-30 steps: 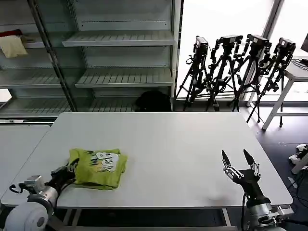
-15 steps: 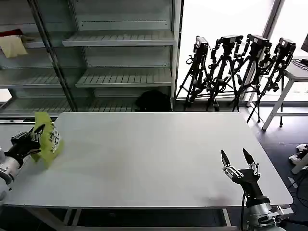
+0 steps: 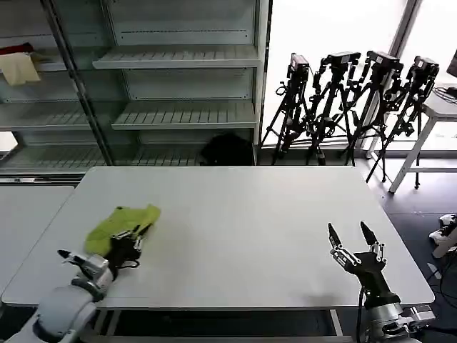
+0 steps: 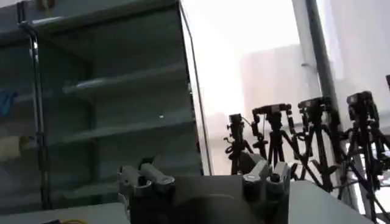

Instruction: Fold and organize the clothes.

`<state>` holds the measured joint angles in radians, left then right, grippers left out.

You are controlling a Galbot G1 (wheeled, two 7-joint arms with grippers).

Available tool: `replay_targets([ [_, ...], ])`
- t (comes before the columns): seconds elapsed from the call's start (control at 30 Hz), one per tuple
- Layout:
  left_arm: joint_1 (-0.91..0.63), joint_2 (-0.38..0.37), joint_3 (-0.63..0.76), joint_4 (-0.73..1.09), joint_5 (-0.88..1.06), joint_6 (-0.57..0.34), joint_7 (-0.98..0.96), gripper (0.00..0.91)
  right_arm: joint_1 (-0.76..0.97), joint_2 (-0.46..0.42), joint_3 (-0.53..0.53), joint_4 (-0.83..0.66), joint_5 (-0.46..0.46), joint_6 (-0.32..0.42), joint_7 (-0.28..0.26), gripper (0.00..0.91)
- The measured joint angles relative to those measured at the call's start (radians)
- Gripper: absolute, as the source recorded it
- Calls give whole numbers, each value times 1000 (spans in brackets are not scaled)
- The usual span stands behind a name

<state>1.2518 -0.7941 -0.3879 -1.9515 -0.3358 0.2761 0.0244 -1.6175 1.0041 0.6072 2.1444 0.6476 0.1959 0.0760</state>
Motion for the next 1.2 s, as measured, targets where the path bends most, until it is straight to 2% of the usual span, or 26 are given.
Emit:
replay_targets([
  [0.2, -78, 7, 111, -41, -25, 53, -60, 30, 16, 13, -19, 0, -14, -9, 7, 907],
  [0.27, -108, 4, 143, -52, -39, 73, -90, 111, 23, 17, -28, 4, -19, -15, 10, 907],
  [0.3, -126, 1, 161, -54, -43, 83, -109, 121, 27, 19, -31, 6, -22, -17, 12, 907],
  [0.37, -159, -8, 196, -55, -48, 98, -148, 71, 33, 22, -38, 11, -28, -22, 15, 907],
  [0.4, -180, -15, 217, -54, -51, 106, -171, 161, 36, 23, -41, 13, -31, -25, 17, 907],
  [0.43, -200, -22, 235, -50, -53, 112, -192, 453, 38, 25, -45, 16, -33, -27, 18, 907],
  [0.47, -219, -30, 254, -46, -57, 117, -212, 907, 40, 27, -48, 19, -36, -29, 19, 907],
  [0.83, -339, -70, 388, -76, -45, 159, -358, 907, 62, 36, -76, 26, -59, -53, 28, 907],
  [1.2, -346, -50, 331, -183, -13, 190, -401, 907, 152, 56, -153, -1, -74, -134, 32, 907],
])
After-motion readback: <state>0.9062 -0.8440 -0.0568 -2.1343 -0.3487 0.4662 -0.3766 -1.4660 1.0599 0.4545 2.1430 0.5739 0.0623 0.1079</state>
